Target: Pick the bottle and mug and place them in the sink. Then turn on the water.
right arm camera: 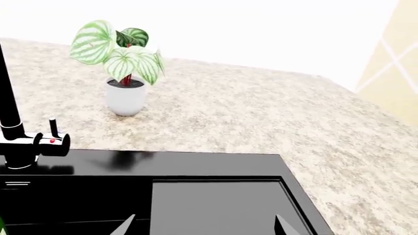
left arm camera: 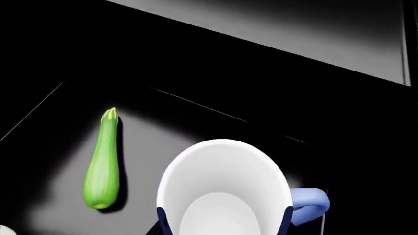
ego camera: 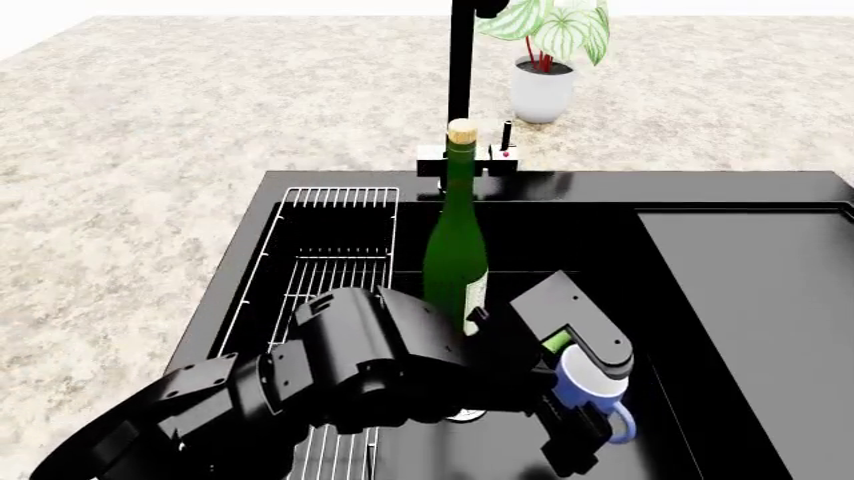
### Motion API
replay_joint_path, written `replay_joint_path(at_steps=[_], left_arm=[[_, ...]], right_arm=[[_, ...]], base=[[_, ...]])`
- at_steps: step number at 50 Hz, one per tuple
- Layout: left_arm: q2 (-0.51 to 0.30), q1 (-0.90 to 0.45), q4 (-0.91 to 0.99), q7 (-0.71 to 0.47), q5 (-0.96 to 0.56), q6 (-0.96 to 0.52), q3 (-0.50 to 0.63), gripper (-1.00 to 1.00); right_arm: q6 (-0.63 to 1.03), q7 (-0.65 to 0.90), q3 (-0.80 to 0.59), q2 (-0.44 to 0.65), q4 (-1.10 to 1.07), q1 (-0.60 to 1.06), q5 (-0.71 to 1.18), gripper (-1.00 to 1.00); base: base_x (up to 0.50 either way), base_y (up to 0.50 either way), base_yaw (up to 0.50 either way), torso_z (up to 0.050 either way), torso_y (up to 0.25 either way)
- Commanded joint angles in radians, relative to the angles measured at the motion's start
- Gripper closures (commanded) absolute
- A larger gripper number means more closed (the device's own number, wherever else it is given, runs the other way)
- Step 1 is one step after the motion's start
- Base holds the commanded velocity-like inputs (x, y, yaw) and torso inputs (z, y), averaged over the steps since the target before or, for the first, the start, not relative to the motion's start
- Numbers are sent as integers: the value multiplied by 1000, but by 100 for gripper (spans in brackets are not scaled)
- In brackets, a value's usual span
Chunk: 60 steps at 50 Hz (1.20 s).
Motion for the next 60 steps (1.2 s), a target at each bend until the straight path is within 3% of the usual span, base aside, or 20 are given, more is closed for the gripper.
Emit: replay_joint_path(at_steps=[1,51,52,60], left_arm=[[0,21,-19,-8,8,18,23,100],[11,60,-63,5,17,19,109,100],[12,60,-64,6,17,19,110,-100],[11,57,-72,10,13,21,113,-100]], right_arm=[[-1,3,7,1,1,-6,3,-100],[13,12,40,2,12,-23,10,-100],[14,11,41,2,13,-23,10,-100],[14,15,45,2,12,-27,12,-100]], base=[[0,0,0,0,0],[0,0,0,0,0],[0,0,0,0,0],[0,0,0,0,0]])
